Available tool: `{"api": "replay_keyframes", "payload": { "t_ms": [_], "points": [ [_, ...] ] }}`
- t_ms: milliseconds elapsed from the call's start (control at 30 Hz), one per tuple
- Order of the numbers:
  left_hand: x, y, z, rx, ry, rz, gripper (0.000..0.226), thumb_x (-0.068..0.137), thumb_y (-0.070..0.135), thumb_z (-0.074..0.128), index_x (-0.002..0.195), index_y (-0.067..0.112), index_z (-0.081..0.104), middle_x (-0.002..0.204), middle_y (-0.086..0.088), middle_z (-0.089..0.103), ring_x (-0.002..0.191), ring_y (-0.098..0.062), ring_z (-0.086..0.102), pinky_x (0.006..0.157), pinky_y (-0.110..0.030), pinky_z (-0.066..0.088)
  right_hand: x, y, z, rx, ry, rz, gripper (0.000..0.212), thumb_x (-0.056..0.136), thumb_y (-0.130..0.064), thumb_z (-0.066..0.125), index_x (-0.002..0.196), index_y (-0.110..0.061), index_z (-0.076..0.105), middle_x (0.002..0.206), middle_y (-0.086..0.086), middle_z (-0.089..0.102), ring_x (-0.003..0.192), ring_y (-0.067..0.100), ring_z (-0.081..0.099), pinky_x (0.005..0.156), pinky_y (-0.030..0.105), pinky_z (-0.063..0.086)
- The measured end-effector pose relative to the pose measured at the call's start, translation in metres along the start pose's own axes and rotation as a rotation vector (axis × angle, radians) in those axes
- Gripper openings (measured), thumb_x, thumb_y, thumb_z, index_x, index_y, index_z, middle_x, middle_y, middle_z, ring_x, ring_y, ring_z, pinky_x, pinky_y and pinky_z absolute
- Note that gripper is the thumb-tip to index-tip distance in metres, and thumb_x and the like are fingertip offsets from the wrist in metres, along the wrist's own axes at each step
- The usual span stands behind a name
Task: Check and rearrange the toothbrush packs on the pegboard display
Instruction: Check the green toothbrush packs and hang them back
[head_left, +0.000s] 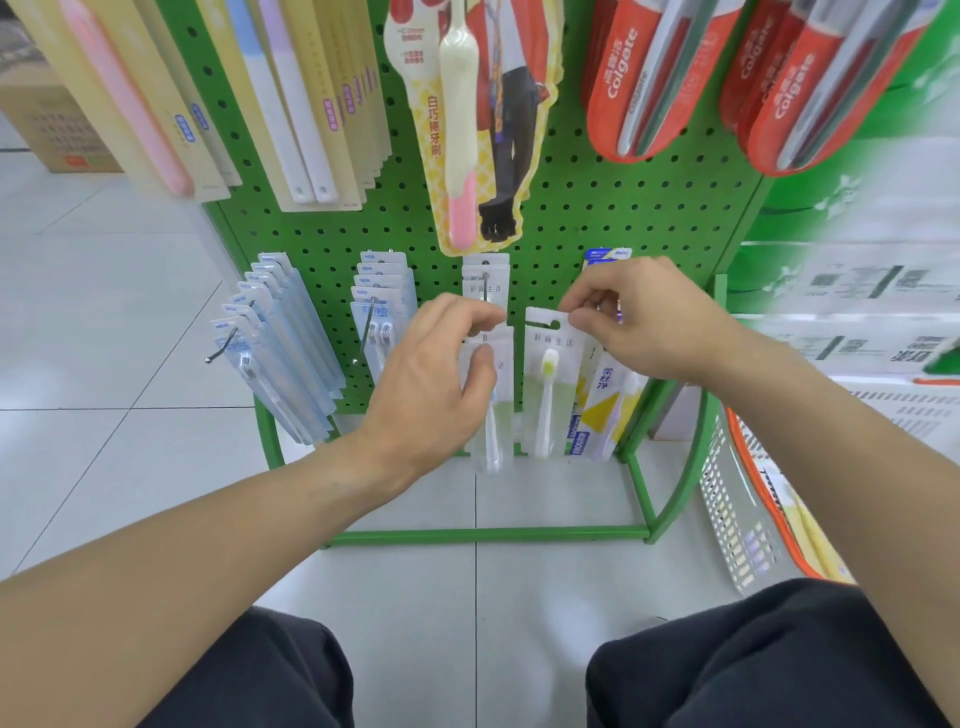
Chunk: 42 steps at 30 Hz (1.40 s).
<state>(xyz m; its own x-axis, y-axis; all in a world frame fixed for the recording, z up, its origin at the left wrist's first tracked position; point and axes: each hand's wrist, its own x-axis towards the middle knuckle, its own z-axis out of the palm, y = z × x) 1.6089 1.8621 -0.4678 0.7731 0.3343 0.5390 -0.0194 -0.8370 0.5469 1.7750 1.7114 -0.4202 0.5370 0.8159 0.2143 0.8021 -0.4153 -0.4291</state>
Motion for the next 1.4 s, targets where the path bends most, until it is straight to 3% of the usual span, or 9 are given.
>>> {"api": "replay_keyframes", "payload": {
  "t_ms": [233, 333, 433, 567, 633, 833, 1067, 1333, 1400],
  "points": [
    [-0.007, 0.028, 0.001, -0.121, -0.132, -0.097, 0.032, 0.101, 0.027, 0.057, 0.131, 0.017, 0.054, 0.111, 0.014, 0.060, 0.095, 0.003, 0.051, 0.081, -0.002, 0.035, -0.021, -0.019, -0.014, 0.199, -0.105, -0.104, 0.013, 0.096, -0.011, 0.066, 0.093, -0.023, 0.071, 0.081, -0.004, 0.069, 0.066, -0.002, 0.055, 0.063, 0.010, 0.040],
    [-0.009, 0.031, -0.001, -0.199, -0.163, -0.132, 0.019, 0.103, 0.031, 0.053, 0.118, 0.020, 0.057, 0.067, 0.022, 0.059, 0.064, 0.002, 0.055, 0.059, -0.013, 0.037, -0.022, -0.028, -0.004, 0.364, -0.118, -0.120, 0.013, 0.097, -0.010, 0.064, 0.095, -0.021, 0.070, 0.081, 0.003, 0.069, 0.066, 0.000, 0.053, 0.064, 0.019, 0.045],
    [-0.008, 0.025, -0.007, -0.280, -0.151, -0.147, 0.013, 0.103, 0.030, 0.052, 0.107, 0.020, 0.060, 0.062, 0.009, 0.058, 0.053, -0.004, 0.050, 0.052, -0.021, 0.038, -0.021, -0.035, 0.012, 0.514, -0.117, -0.099, 0.011, 0.097, -0.010, 0.064, 0.091, -0.018, 0.066, 0.075, 0.002, 0.063, 0.064, 0.004, 0.052, 0.060, 0.023, 0.044],
    [-0.010, 0.013, -0.011, -0.337, -0.302, -0.196, 0.015, 0.105, 0.028, 0.046, 0.113, 0.024, 0.058, 0.064, 0.027, 0.057, 0.060, 0.003, 0.052, 0.060, -0.013, 0.040, -0.017, -0.041, 0.023, 0.613, -0.106, -0.051, 0.023, 0.089, -0.035, 0.068, 0.082, -0.014, 0.062, 0.070, 0.006, 0.058, 0.056, 0.008, 0.046, 0.050, 0.017, 0.037],
    [-0.011, 0.009, -0.013, -0.444, -0.330, -0.264, 0.023, 0.107, 0.029, 0.042, 0.120, 0.024, 0.059, 0.071, 0.024, 0.059, 0.073, -0.001, 0.058, 0.067, -0.025, 0.053, -0.014, -0.041, 0.026, 0.559, -0.082, -0.033, 0.027, 0.088, -0.042, 0.066, 0.080, -0.017, 0.061, 0.065, 0.000, 0.056, 0.053, 0.008, 0.043, 0.048, 0.018, 0.035],
    [-0.008, 0.016, -0.022, -0.593, -0.261, -0.410, 0.019, 0.106, 0.023, 0.045, 0.102, 0.026, 0.063, 0.089, -0.032, 0.065, 0.068, -0.045, 0.060, 0.055, -0.035, 0.054, -0.009, -0.046, 0.031, 0.621, -0.089, -0.026, 0.022, 0.089, -0.035, 0.070, 0.085, -0.014, 0.063, 0.069, 0.002, 0.066, 0.050, 0.006, 0.048, 0.048, 0.017, 0.037],
    [-0.006, 0.016, -0.027, -0.801, -0.342, -0.551, 0.015, 0.105, 0.017, 0.048, 0.115, 0.017, 0.059, 0.078, -0.010, 0.074, 0.063, -0.019, 0.072, 0.050, -0.028, 0.056, -0.009, -0.045, 0.032, 0.729, -0.071, 0.038, 0.009, 0.094, -0.016, 0.069, 0.093, -0.011, 0.061, 0.075, 0.024, 0.064, 0.040, 0.017, 0.053, 0.038, 0.027, 0.045],
    [-0.009, 0.016, -0.025, -0.731, -0.276, -0.599, 0.025, 0.104, 0.017, 0.050, 0.126, 0.011, 0.059, 0.080, -0.010, 0.077, 0.064, -0.020, 0.074, 0.049, -0.028, 0.056, -0.011, -0.041, 0.036, 0.622, -0.168, 0.148, 0.030, 0.090, -0.025, 0.074, 0.112, -0.010, 0.060, 0.080, 0.005, 0.066, 0.053, 0.010, 0.062, 0.051, 0.029, 0.054],
    [-0.009, 0.014, -0.024, -0.711, -0.255, -0.642, 0.024, 0.104, 0.018, 0.051, 0.125, 0.012, 0.060, 0.081, -0.013, 0.077, 0.065, -0.025, 0.075, 0.051, -0.032, 0.059, -0.011, -0.040, 0.034, 0.419, -0.052, 0.121, 0.034, 0.087, -0.031, 0.078, 0.114, -0.020, 0.060, 0.089, -0.004, 0.063, 0.064, 0.009, 0.064, 0.062, 0.023, 0.051]
  ]
}}
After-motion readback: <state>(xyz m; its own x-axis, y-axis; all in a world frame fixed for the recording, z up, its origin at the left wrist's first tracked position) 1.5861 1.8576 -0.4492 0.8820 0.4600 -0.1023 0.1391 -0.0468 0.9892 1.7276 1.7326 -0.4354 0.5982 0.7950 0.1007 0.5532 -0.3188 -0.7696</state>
